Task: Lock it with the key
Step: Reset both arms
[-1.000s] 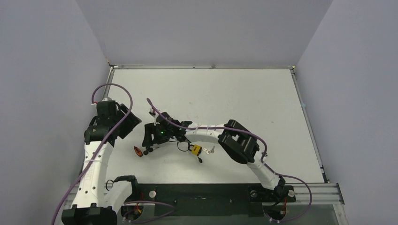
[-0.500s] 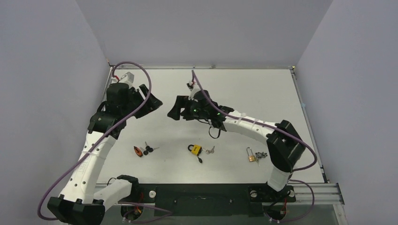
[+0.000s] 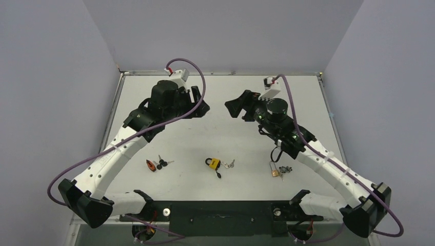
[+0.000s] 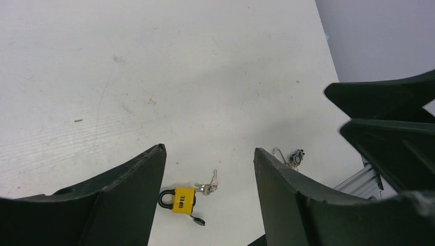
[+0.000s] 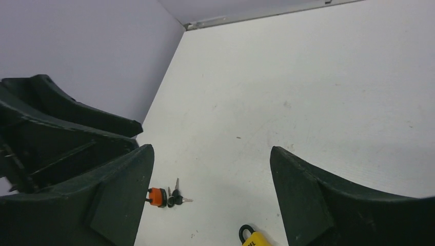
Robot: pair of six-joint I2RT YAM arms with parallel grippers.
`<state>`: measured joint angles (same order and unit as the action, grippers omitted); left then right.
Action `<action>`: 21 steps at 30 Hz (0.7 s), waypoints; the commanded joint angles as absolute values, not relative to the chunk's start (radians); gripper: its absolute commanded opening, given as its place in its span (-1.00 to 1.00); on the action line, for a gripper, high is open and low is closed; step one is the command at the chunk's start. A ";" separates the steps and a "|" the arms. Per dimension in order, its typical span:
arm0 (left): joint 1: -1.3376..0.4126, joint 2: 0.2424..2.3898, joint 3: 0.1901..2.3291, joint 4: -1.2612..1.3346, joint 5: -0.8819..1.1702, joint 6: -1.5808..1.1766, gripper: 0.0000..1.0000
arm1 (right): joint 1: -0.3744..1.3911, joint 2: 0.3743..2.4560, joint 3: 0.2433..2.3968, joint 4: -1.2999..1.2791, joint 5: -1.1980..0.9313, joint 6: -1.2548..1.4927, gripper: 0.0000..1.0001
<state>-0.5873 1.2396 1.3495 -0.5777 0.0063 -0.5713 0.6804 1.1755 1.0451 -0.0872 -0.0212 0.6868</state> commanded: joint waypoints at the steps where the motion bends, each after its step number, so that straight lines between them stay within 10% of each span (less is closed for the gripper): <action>1: -0.605 1.261 1.405 -0.486 -0.001 -0.507 0.23 | 0.677 1.046 1.024 -0.149 0.129 0.656 0.59; 21: -0.603 1.209 1.374 -0.485 -0.085 -0.452 0.25 | 0.666 1.028 1.057 -0.167 0.184 0.624 0.64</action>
